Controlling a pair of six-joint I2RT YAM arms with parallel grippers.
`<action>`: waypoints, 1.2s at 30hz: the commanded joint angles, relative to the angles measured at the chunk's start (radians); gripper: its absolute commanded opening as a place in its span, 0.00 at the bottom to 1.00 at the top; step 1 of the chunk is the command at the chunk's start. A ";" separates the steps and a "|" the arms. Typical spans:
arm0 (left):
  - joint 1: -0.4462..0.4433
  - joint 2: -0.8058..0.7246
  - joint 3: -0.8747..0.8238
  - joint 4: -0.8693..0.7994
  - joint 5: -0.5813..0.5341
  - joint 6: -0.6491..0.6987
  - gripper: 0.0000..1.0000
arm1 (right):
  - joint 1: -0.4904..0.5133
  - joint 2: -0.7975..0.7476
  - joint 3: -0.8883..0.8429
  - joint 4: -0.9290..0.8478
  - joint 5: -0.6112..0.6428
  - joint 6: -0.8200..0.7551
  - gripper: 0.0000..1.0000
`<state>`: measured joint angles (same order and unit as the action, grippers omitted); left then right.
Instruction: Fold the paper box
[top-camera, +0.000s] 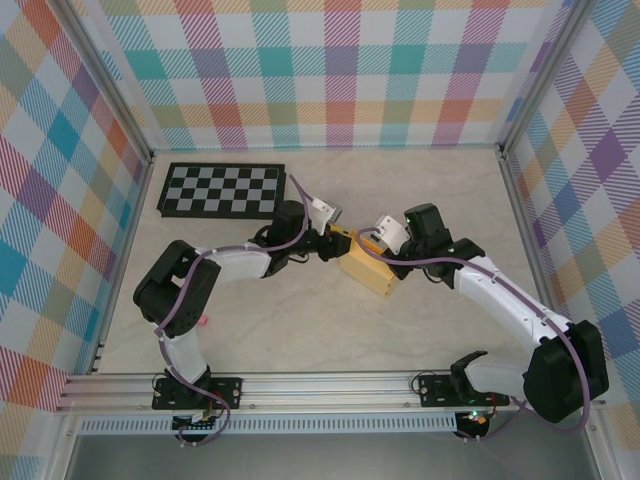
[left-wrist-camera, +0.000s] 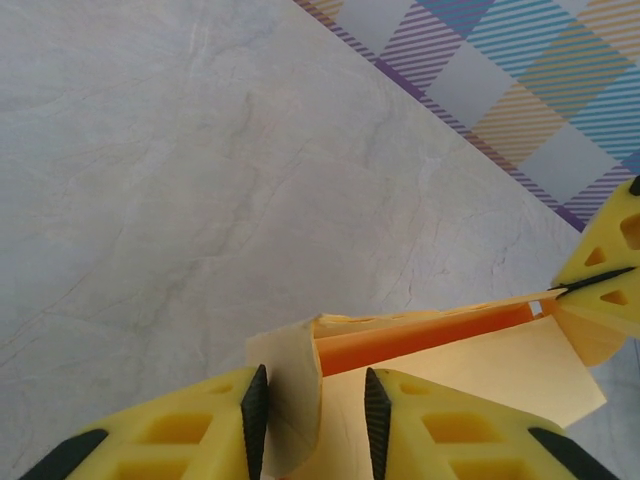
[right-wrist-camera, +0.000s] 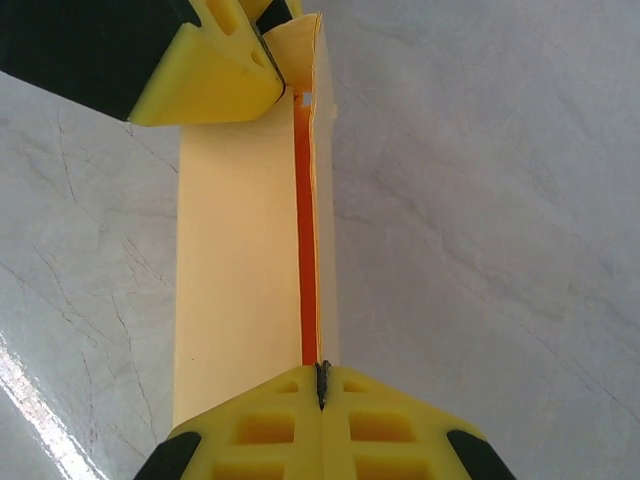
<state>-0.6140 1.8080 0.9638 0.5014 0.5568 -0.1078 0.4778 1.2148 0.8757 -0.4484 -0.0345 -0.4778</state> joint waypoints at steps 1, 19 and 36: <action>-0.014 -0.003 -0.025 0.029 0.020 0.004 0.32 | -0.001 0.006 -0.015 0.025 -0.034 0.024 0.00; -0.012 -0.066 0.059 -0.111 -0.026 -0.089 0.34 | -0.001 0.022 -0.043 0.024 -0.015 -0.031 0.00; -0.007 -0.104 0.053 -0.143 -0.098 -0.148 0.53 | 0.000 -0.038 -0.064 0.076 -0.011 -0.034 0.00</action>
<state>-0.6140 1.7645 1.0473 0.3603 0.4984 -0.2516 0.4778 1.2102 0.8246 -0.4004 -0.0341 -0.5121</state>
